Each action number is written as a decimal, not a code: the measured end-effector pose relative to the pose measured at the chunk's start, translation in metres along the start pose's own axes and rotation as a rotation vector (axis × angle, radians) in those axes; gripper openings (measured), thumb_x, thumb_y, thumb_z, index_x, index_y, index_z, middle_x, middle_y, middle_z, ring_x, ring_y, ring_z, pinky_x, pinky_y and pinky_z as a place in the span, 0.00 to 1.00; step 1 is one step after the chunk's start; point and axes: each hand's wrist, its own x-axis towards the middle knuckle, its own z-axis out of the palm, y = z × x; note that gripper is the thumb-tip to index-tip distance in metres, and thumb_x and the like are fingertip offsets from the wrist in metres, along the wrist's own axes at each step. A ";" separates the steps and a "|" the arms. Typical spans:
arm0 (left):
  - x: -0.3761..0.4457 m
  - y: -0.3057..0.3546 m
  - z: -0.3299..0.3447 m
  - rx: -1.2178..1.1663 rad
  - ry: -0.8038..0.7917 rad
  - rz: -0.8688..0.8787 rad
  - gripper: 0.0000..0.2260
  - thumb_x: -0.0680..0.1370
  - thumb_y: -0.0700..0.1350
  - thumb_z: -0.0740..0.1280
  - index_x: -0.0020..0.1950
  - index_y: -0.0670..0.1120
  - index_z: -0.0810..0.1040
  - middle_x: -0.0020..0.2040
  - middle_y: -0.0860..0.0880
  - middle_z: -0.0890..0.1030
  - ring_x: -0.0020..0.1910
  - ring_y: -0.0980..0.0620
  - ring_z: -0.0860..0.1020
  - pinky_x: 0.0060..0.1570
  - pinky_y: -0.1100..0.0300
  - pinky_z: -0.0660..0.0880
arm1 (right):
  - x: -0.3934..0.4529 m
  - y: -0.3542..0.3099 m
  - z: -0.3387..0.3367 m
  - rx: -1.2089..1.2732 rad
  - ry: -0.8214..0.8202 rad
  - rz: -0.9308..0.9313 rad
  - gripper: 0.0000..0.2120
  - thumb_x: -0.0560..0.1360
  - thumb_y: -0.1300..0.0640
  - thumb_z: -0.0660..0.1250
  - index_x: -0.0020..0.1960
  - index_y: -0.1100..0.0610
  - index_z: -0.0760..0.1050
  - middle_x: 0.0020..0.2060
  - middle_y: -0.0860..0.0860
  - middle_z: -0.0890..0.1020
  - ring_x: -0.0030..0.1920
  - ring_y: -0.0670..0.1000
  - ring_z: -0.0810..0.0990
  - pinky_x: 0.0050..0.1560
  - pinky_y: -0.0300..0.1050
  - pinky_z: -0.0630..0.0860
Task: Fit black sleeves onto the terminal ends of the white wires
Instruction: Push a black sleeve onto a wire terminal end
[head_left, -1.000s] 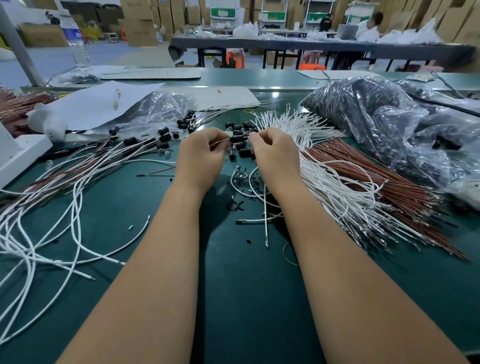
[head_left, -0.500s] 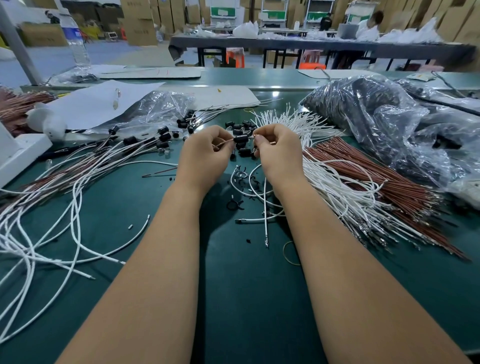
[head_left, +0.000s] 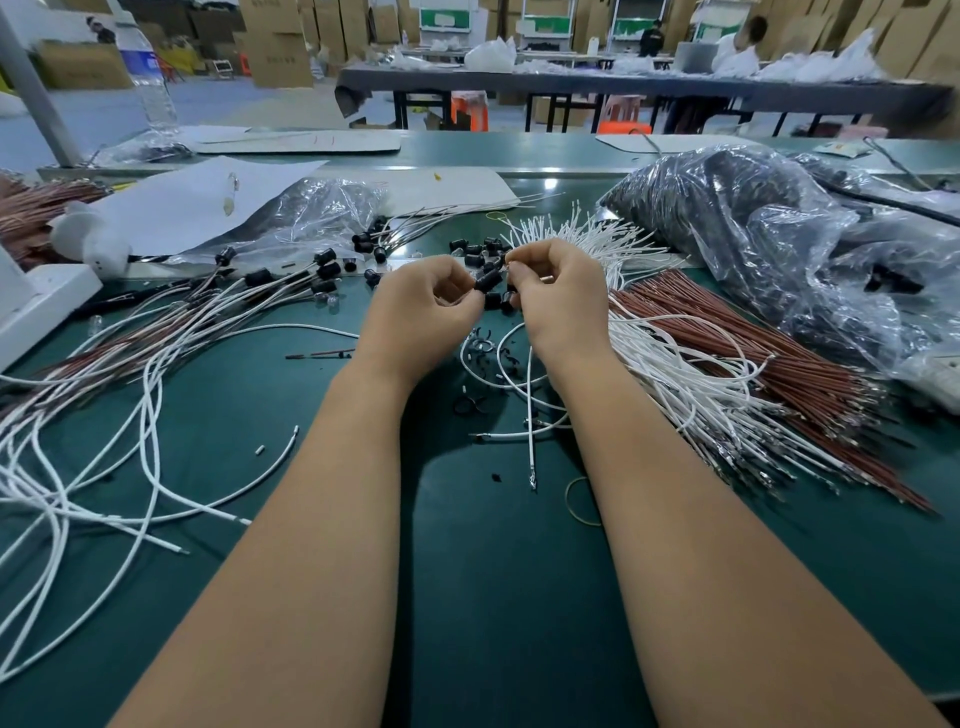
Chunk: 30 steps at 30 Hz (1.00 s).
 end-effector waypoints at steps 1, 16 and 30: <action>0.000 0.001 0.000 0.006 -0.010 0.002 0.03 0.73 0.41 0.69 0.39 0.44 0.80 0.33 0.45 0.81 0.35 0.44 0.80 0.39 0.51 0.79 | 0.000 0.000 0.000 0.000 0.000 -0.002 0.07 0.76 0.64 0.67 0.44 0.53 0.77 0.37 0.46 0.80 0.41 0.51 0.81 0.45 0.44 0.78; 0.001 0.000 0.002 -0.071 0.033 0.002 0.07 0.77 0.40 0.67 0.39 0.40 0.77 0.34 0.41 0.81 0.36 0.40 0.78 0.37 0.53 0.75 | 0.000 0.002 0.004 -0.088 -0.029 0.005 0.07 0.74 0.63 0.66 0.48 0.56 0.82 0.38 0.49 0.82 0.41 0.51 0.82 0.46 0.49 0.80; 0.002 0.005 0.000 -0.129 -0.042 -0.064 0.07 0.76 0.40 0.69 0.39 0.47 0.80 0.33 0.49 0.79 0.29 0.60 0.71 0.31 0.72 0.66 | 0.000 0.004 0.007 -0.129 -0.008 -0.086 0.06 0.74 0.61 0.70 0.49 0.57 0.83 0.37 0.47 0.81 0.41 0.49 0.82 0.49 0.49 0.80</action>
